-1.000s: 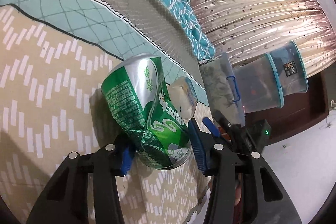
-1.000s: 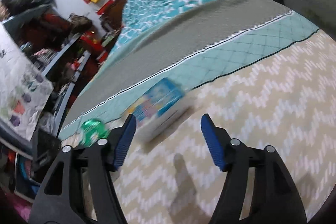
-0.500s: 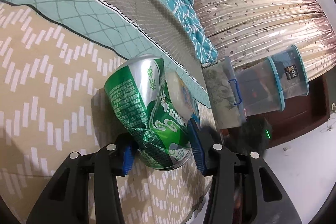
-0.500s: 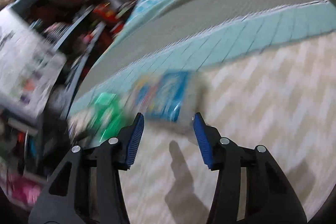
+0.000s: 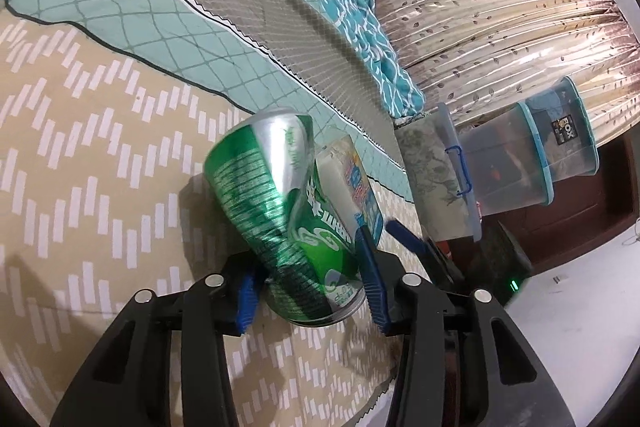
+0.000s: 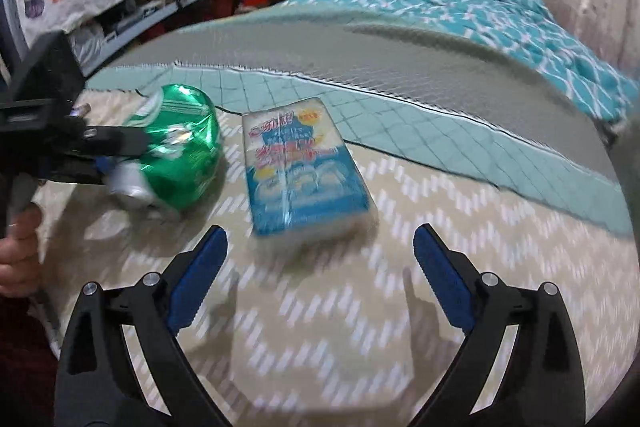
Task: Collect trash
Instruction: 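Grasp the crushed green can with the left tool while the right tool grasps the blue tissue pack, then carry the green can and tissue pack to the wastebasket and open both tools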
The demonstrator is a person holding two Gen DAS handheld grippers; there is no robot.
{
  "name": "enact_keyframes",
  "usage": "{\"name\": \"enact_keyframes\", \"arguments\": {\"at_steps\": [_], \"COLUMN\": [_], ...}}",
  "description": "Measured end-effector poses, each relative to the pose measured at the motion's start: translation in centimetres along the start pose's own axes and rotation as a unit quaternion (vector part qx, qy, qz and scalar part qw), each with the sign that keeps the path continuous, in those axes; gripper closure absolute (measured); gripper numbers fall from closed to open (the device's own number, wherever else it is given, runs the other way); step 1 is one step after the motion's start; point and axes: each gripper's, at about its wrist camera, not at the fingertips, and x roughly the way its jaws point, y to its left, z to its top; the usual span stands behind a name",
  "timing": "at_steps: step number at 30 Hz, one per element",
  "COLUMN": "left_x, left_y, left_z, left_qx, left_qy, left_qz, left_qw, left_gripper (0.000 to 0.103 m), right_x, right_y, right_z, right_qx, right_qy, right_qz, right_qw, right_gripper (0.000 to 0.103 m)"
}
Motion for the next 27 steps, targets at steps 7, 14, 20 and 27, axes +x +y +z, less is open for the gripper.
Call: {"name": "enact_keyframes", "arguments": {"at_steps": [7, 14, 20, 27], "left_x": [-0.5, 2.4, 8.5, 17.8], "left_y": [-0.6, -3.8, -8.2, -16.0], "left_z": [-0.1, -0.1, -0.9, -1.9], "left_qx": [0.006, 0.033, 0.067, 0.109], "left_qy": [-0.001, 0.034, 0.095, 0.172], "left_qz": [0.002, -0.026, -0.04, -0.064], "left_qw": [1.0, 0.9986, 0.9924, 0.9769], "left_gripper": [0.067, 0.069, 0.07, 0.071], "right_x": [1.9, -4.1, -7.8, -14.3], "right_y": [-1.3, -3.3, -8.2, -16.3], "right_z": [0.8, -3.5, -9.0, -15.2], "right_qx": [0.035, 0.102, 0.183, 0.282], "right_qy": [0.023, -0.035, -0.043, -0.095], "right_qz": [0.043, 0.015, -0.044, -0.118], "right_qw": [0.998, 0.994, 0.981, 0.948], "right_gripper": [0.039, 0.04, 0.04, 0.04]}}
